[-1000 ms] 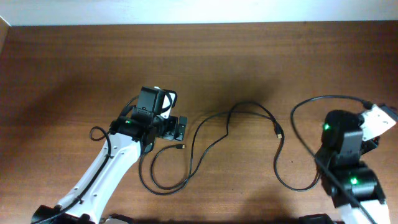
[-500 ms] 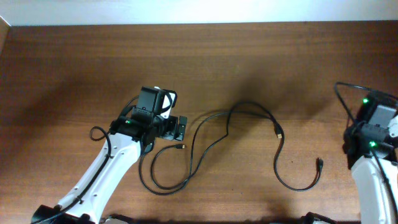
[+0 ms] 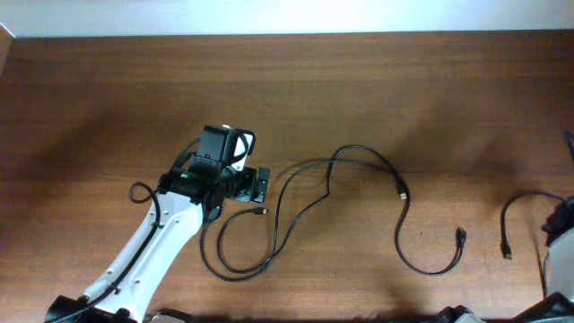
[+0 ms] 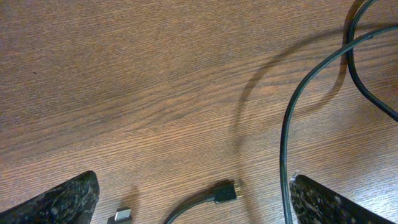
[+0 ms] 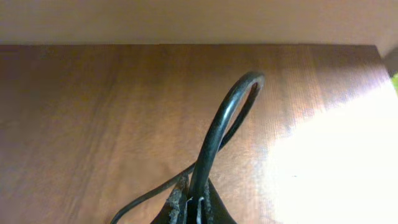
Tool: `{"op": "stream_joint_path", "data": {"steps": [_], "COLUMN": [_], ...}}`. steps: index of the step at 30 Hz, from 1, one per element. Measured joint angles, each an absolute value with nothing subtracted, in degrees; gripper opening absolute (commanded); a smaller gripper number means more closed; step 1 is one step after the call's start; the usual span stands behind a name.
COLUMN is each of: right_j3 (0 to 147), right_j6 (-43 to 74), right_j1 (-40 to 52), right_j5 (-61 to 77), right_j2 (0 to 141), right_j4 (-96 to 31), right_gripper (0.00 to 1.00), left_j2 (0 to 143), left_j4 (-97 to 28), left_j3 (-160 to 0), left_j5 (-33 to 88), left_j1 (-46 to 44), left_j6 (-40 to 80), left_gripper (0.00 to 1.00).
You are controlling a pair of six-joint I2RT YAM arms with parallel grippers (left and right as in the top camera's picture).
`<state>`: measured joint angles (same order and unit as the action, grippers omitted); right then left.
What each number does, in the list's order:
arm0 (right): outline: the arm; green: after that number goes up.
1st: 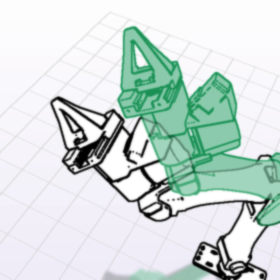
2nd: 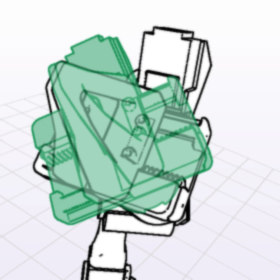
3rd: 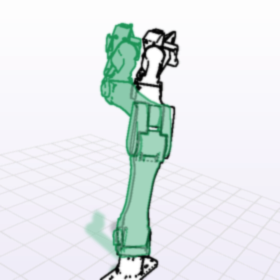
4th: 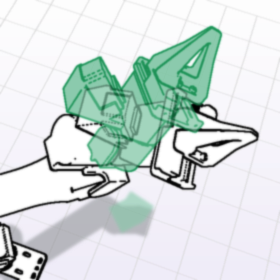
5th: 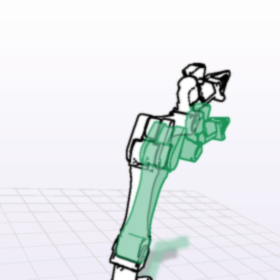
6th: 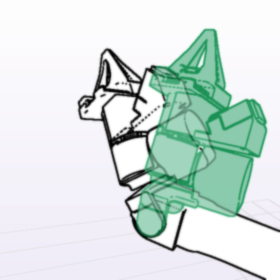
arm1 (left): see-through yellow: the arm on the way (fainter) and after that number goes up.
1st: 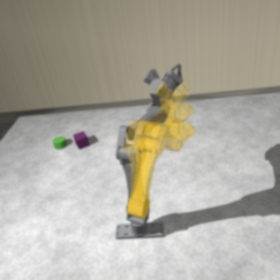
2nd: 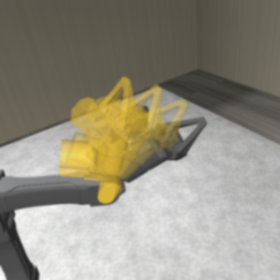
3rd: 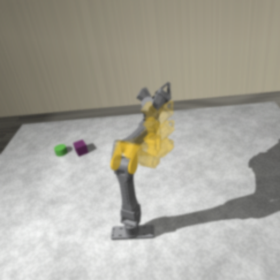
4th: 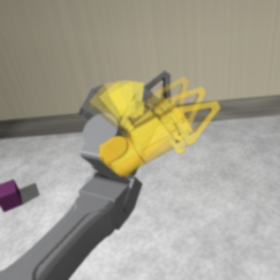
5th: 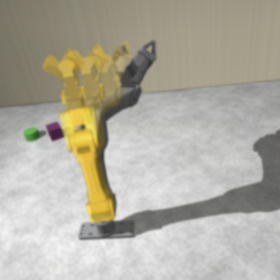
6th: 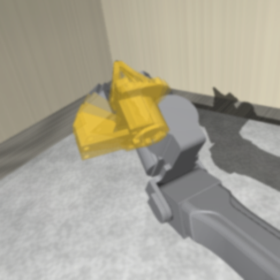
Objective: Untangle cables
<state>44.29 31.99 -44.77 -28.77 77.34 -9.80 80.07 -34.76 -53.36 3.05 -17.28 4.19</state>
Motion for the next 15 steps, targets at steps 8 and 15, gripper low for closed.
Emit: {"op": "stream_joint_path", "data": {"steps": [8, 15], "right_j3": [44.3, 44.3], "right_j6": [32.6, 32.5], "right_j1": [-49.4, -49.4], "right_j5": [-23.6, -18.4], "right_j2": [77.5, 77.5], "right_j4": [-8.3, -8.1], "right_gripper": [0.99, 0.99], "left_j2": [80.1, 80.1], "left_j4": [-34.8, -34.8], "left_j3": [-53.4, -53.4], "left_j5": [3.0, 3.0], "left_j1": [-17.3, -17.3], "left_j6": [4.2, 4.2], "left_gripper": [0.99, 0.99]}}
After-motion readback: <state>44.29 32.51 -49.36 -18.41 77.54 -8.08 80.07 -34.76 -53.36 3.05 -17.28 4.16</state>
